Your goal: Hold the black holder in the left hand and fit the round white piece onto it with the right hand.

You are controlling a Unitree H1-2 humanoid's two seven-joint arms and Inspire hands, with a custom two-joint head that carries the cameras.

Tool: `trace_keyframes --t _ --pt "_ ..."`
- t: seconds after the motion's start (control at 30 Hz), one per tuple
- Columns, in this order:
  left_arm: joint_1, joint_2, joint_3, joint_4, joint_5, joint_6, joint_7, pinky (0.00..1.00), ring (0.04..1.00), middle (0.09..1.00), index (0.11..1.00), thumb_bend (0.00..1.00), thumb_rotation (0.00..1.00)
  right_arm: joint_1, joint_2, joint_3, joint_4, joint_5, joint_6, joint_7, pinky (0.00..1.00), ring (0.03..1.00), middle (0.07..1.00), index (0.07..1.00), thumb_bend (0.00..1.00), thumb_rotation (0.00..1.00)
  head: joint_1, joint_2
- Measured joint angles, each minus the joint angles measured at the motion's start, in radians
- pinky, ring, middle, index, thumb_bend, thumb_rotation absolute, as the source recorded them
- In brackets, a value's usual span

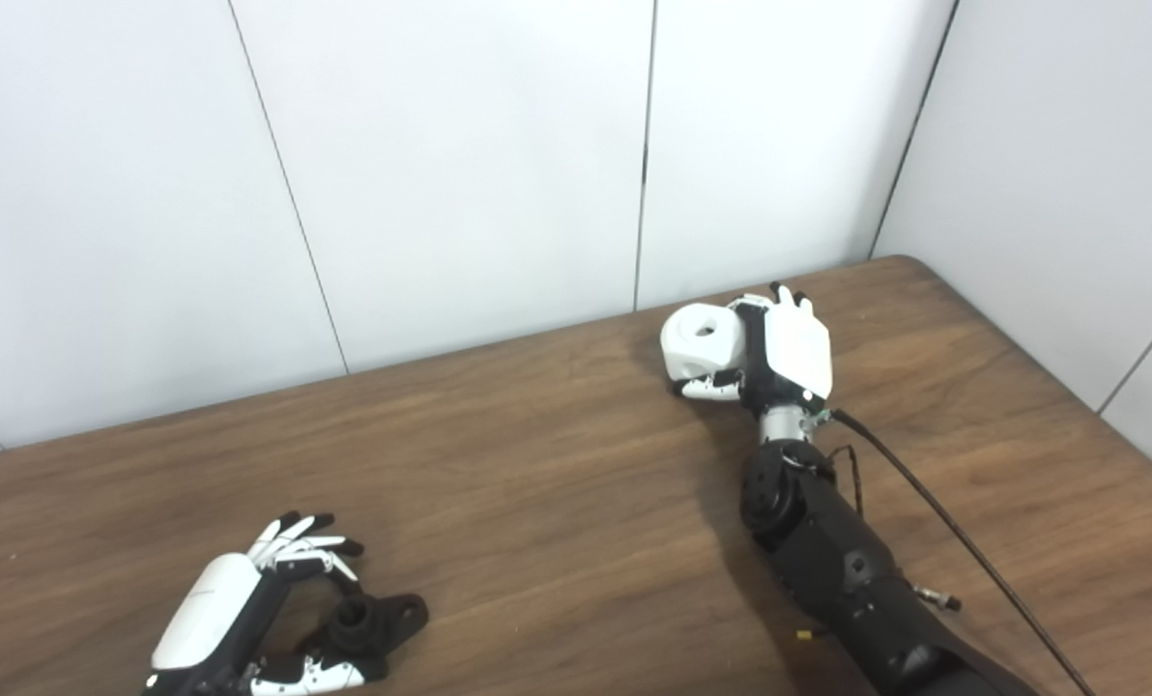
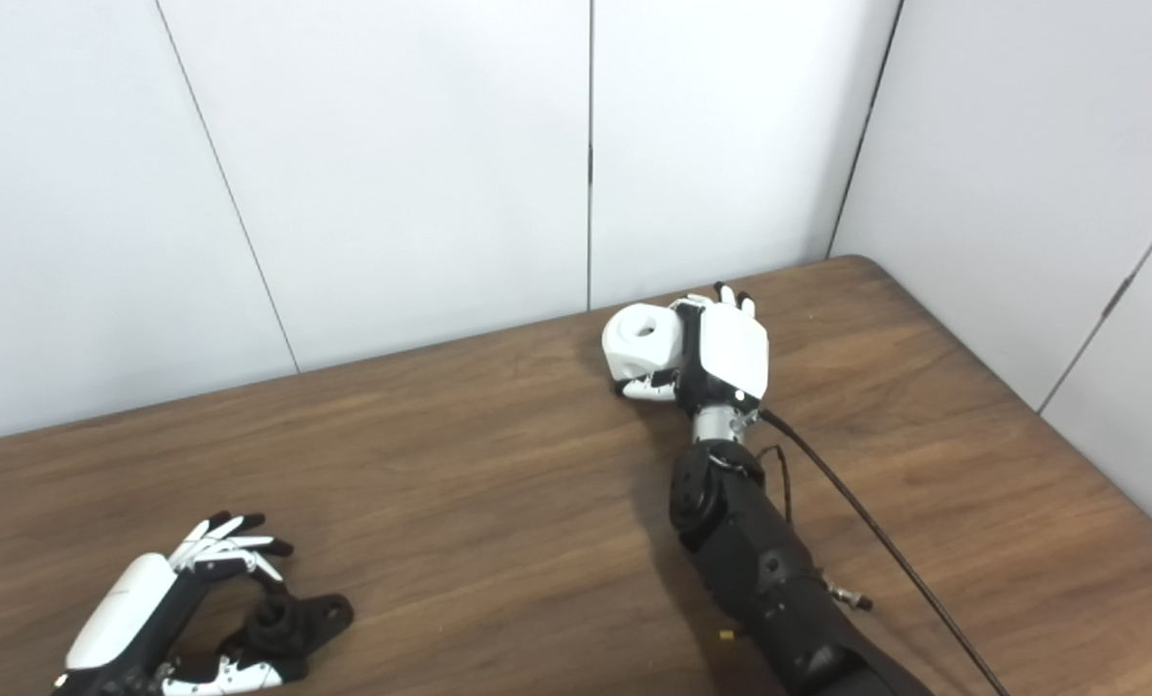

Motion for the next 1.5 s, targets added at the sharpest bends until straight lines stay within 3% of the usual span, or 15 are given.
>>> trace_keyframes --t 0.47,0.83,1.1,1.5 --pt "0.000 0.000 -0.001 0.001 0.000 0.000 0.001 1.00 0.924 0.763 0.481 0.52 0.04 0.026 0.000 0.007 -0.048 0.017 -0.019 -0.004 1.00 0.963 0.790 0.484 0.52 0.15 0.011 0.005" --pt "-0.002 0.000 0.000 0.004 0.001 0.000 0.001 1.00 0.931 0.770 0.481 0.52 0.04 0.115 0.042 -0.032 -0.286 0.205 -0.050 0.196 1.00 0.987 0.824 0.487 0.51 0.15 0.025 0.009" --pt "-0.005 0.000 -0.002 0.007 0.002 0.000 0.000 1.00 0.935 0.770 0.481 0.52 0.04 0.141 0.085 -0.044 -0.433 0.273 -0.035 0.323 1.00 0.991 0.823 0.486 0.51 0.15 0.046 0.014" --pt "-0.010 -0.007 -0.010 0.008 0.012 0.008 0.001 1.00 0.958 0.788 0.481 0.52 0.05 0.198 0.086 0.008 -0.643 0.325 0.001 0.554 1.00 1.000 0.841 0.484 0.52 0.15 0.147 0.037"
